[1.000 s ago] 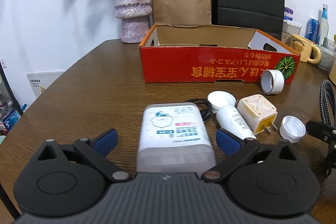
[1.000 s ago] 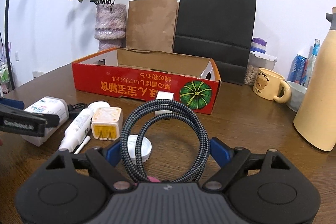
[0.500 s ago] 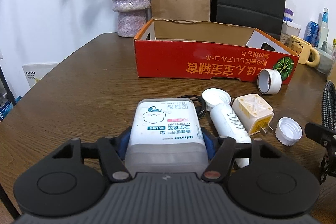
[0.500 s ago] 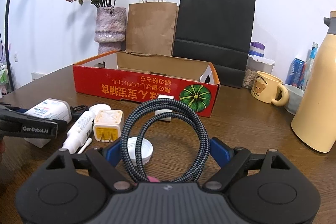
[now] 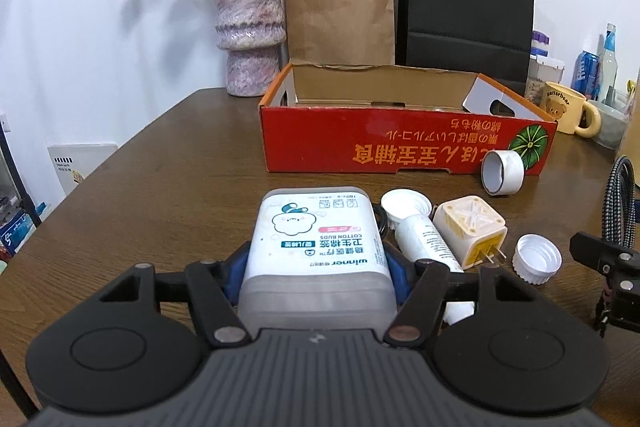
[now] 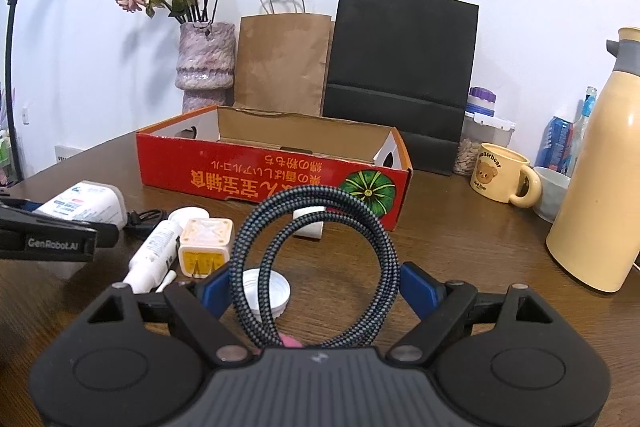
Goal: Organize rigid objects
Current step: 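Lift and carry the container and cable over the red box with both tools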
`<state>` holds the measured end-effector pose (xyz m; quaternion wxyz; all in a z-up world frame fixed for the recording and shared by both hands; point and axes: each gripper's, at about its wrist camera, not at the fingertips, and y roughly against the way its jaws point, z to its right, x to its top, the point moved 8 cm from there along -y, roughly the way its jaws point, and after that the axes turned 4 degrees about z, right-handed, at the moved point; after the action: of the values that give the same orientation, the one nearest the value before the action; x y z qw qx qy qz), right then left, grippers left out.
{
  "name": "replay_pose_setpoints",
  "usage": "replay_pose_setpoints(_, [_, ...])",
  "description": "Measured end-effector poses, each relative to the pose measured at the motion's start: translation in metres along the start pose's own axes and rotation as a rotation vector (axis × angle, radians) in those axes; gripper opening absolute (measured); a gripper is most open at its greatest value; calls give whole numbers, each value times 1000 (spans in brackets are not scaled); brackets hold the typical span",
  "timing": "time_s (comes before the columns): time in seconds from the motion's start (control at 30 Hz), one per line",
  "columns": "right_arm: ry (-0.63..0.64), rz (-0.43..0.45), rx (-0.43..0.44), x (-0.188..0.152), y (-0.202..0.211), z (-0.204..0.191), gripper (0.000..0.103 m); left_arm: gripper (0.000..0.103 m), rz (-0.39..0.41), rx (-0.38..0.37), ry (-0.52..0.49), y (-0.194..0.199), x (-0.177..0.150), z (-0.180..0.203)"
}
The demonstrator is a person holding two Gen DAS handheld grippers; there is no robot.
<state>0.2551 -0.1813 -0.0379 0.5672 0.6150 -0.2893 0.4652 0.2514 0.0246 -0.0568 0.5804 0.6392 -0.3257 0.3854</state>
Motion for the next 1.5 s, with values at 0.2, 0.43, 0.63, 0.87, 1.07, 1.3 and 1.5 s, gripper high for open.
replay_pose_setpoints(0.2, [6,9,2,6,2,-1,85,67,19,-11,7,6,10,-2])
replay_pose_setpoints(0.43, [10,45,5,27,1,-5,85,67,53,-25,5,11,33,1])
replay_pose_setpoints(0.63, [4,77,3,50,-4,-6,85,67,111,-24,4,15,60,2])
replay_pose_setpoints(0.87, [-6,110,3,78,-16,-6,85,67,170,-20,29,12,92,5])
replay_pose_setpoints(1.07, [-23,136,-4,100,-35,-6,85,67,188,-15,65,-4,110,5])
replay_pose_setpoints(1.3, [-56,160,-13,122,-62,-1,85,67,204,-2,93,-27,128,2])
replay_pose_setpoints(1.5, [-74,163,-14,135,-93,2,85,67,200,8,112,-53,141,-1])
